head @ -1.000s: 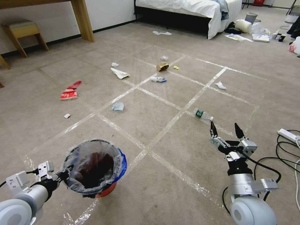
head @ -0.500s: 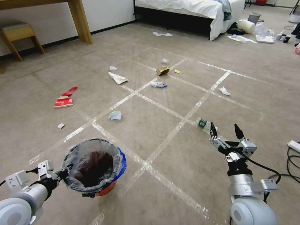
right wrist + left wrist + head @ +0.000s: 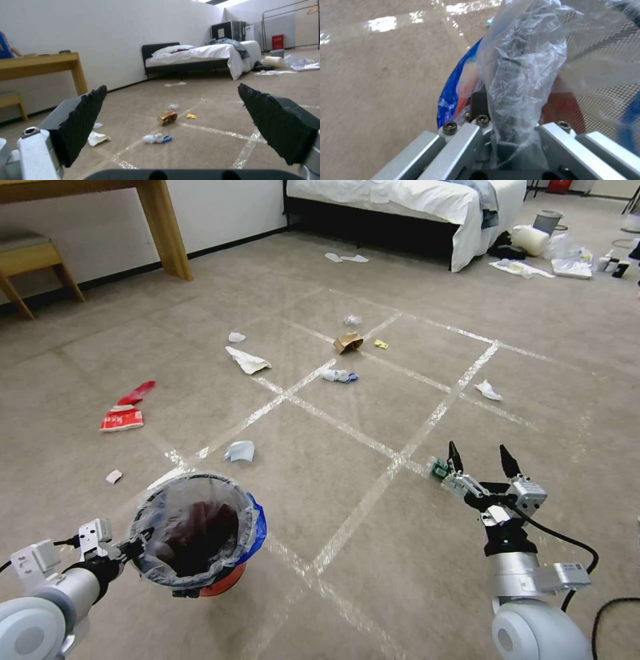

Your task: Pick up the trash bin and place the garbage on the floor into it.

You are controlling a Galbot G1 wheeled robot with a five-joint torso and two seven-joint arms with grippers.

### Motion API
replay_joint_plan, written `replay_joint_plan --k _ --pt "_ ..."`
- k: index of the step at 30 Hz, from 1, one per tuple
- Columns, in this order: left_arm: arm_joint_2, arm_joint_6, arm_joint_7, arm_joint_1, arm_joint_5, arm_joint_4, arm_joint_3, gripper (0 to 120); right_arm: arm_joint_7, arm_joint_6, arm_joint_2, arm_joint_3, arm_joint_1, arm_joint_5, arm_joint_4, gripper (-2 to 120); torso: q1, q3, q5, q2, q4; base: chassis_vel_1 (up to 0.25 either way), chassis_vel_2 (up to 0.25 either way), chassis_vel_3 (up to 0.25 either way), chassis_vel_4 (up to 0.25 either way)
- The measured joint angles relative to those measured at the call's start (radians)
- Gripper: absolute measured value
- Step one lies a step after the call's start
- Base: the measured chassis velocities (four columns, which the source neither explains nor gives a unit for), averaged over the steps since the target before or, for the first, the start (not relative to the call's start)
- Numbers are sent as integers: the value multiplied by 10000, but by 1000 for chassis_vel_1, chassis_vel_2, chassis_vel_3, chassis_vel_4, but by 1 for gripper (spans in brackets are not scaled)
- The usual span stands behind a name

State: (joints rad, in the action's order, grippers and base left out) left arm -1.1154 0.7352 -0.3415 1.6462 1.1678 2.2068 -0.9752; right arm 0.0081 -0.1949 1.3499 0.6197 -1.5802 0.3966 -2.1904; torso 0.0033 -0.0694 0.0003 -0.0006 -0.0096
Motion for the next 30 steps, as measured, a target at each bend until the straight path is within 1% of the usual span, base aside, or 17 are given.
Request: replay_joint_plan --k 1,13,16,18,20,23,26,30 --pt "12 0 0 -15 0 -32 0 1 0 -1 5 5 0 -6 0 100 -1 1 -5 0 1 -240 237 245 -195" --pt "40 -1 0 -43 3 -93 4 1 14 -21 31 29 -50 -104 8 100 -1 0 -2 -1 -1 -211 221 207 -213" --pt "41 0 0 -26 2 -92 -1 1 19 -46 37 29 -78 -135 13 100 -2 1 -7 0 -1 -183 191 203 -188" --pt "38 2 0 -21 -6 -92 -6 1 22 -50 37 29 -78 -137 17 100 -2 1 2 0 2 -188 187 189 -174" --pt "32 1 0 -25 -10 -93 -6 1 23 -51 35 29 -72 -138 18 100 -2 1 -6 0 0 -190 184 182 -173" --pt "29 3 0 -36 -20 -112 -6 1 33 -52 33 21 -36 -138 35 100 -2 1 0 -1 0 -182 192 164 -187" --pt "29 3 0 -52 -23 -127 -5 1 54 -44 33 8 -11 -138 49 100 -2 1 -5 0 -2 -195 176 188 -174" --pt "29 2 -1 -70 -27 -133 -9 1 52 -50 33 -10 26 -144 99 100 -1 1 0 0 1 -164 179 168 -181"
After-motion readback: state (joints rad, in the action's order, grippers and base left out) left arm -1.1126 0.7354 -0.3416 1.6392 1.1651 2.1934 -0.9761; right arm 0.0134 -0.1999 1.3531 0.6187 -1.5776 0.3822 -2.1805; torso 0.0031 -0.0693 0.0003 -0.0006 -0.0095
